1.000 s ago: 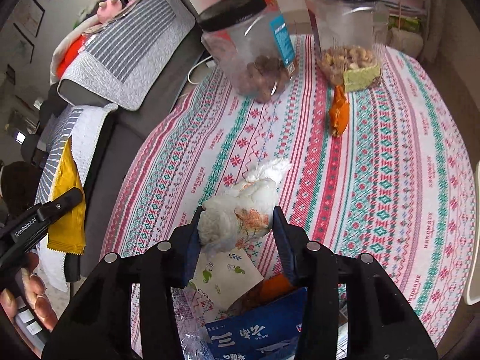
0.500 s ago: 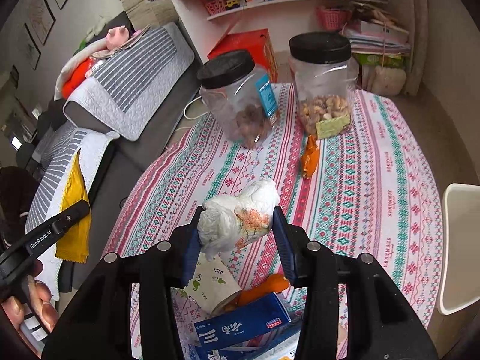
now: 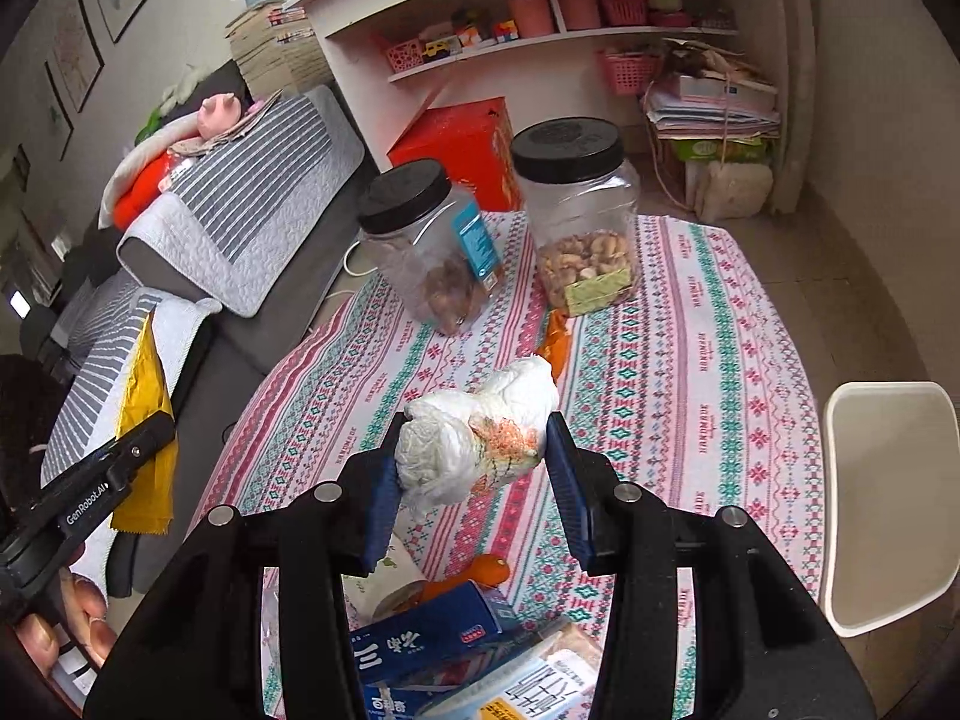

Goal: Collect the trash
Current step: 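Carry the tissue and yellow wrapper to the bin and open both grippers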

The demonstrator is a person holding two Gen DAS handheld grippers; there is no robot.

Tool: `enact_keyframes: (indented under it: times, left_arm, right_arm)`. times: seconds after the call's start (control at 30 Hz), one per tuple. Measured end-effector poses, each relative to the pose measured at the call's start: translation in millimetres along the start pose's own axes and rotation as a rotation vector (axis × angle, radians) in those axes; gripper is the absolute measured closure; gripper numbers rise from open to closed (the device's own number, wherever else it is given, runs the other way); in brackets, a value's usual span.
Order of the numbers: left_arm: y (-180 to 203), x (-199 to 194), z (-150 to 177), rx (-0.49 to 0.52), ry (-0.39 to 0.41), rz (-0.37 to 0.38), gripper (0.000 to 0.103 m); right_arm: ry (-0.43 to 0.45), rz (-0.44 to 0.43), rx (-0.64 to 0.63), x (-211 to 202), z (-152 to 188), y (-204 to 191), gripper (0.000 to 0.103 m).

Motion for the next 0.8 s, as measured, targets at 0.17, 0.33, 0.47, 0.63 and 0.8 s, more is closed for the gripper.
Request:
enact_keyframes:
  times: [0.17,0.33,0.47,0.63,0.8]
  left_arm:
    - [21.6,-5.1,6.5,0.032,0.01,0.025,0.074]
    - [46.5,-11.3,12.1,0.071,0.031,0.054,0.074]
    - [65.3,-13.2,18.4,0.1,0.033,0.075,0.074]
    - [90.1,-12.9,28.2,0.145,0.031,0.087,0.074]
    - [112.2,-12.7,36.6,0.18,0.032,0.102,0.074]
  right_arm:
    - [0.031,0.027,0.017,-16.1,-4.4,20.8,0.06]
    - [0.07,0.073,0.031,-36.3,-9.8,48.2,0.06]
    - [0.105,0.132,0.034,-53.6,-13.5,73.5,0.06]
    - [0.152,0.238,0.034,-78.6,-18.2,112.5,0.06]
    - [0.175,0.326,0.08,-100.8,-19.7,159.6,0.059]
Point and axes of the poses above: each gripper's, at about its wrist camera, not at the fingertips, and x roughly the way its jaws point, y to its right, z to its underside, the point moved 8 cm from there along x, roughly the way its jaws point, and after that the axes turned 4 degrees about -z, right-handed, at the moved point
